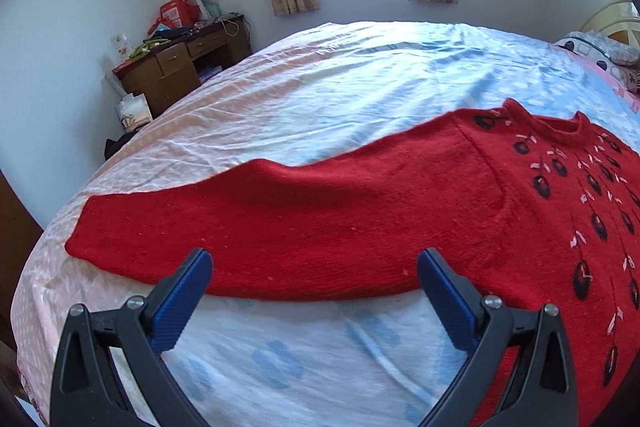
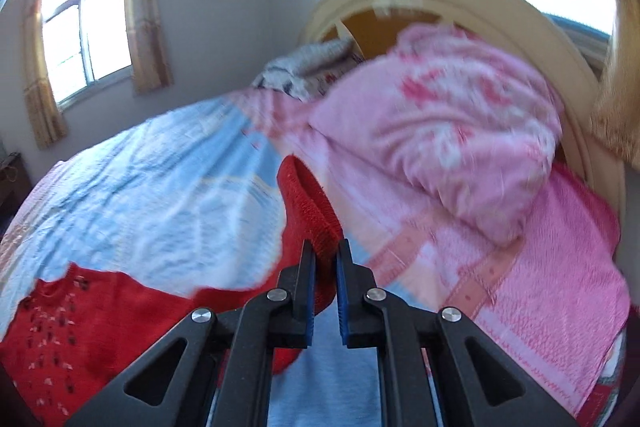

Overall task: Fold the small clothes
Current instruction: 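Lift the cuff with the right gripper and fold the sleeve across the chest, release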

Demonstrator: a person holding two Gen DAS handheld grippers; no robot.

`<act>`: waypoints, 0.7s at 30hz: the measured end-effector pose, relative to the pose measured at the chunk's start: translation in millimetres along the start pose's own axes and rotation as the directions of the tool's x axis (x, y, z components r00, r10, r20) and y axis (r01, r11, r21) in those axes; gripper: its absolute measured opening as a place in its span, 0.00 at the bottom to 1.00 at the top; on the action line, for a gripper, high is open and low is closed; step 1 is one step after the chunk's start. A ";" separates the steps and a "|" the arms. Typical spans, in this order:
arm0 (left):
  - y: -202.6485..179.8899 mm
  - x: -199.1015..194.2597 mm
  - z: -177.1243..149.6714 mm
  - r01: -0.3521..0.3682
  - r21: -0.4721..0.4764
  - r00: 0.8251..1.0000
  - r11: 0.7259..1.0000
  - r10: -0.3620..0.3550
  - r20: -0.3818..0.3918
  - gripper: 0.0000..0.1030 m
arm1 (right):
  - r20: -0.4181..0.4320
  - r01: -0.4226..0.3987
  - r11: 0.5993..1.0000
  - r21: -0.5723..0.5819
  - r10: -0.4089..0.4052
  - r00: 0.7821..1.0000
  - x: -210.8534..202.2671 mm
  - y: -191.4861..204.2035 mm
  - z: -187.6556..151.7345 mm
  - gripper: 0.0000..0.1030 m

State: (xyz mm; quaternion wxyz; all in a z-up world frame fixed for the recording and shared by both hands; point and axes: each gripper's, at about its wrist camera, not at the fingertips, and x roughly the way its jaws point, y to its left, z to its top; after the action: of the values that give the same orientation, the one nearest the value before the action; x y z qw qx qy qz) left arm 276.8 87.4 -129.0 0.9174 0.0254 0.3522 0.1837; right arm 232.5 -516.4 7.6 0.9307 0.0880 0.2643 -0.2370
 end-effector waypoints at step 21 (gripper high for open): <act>41.9 19.5 -7.7 0.091 -0.137 0.995 0.986 -0.096 -0.025 1.00 | 0.153 -0.254 0.916 -0.312 0.312 0.938 -108.2 257.4 39.7 0.07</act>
State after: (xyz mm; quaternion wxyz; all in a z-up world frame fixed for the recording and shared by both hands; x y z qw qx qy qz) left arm 271.7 132.7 -139.8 0.9190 -0.0566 0.3540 0.1644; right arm 295.0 -260.7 108.8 0.9798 -0.0347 0.1855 -0.0657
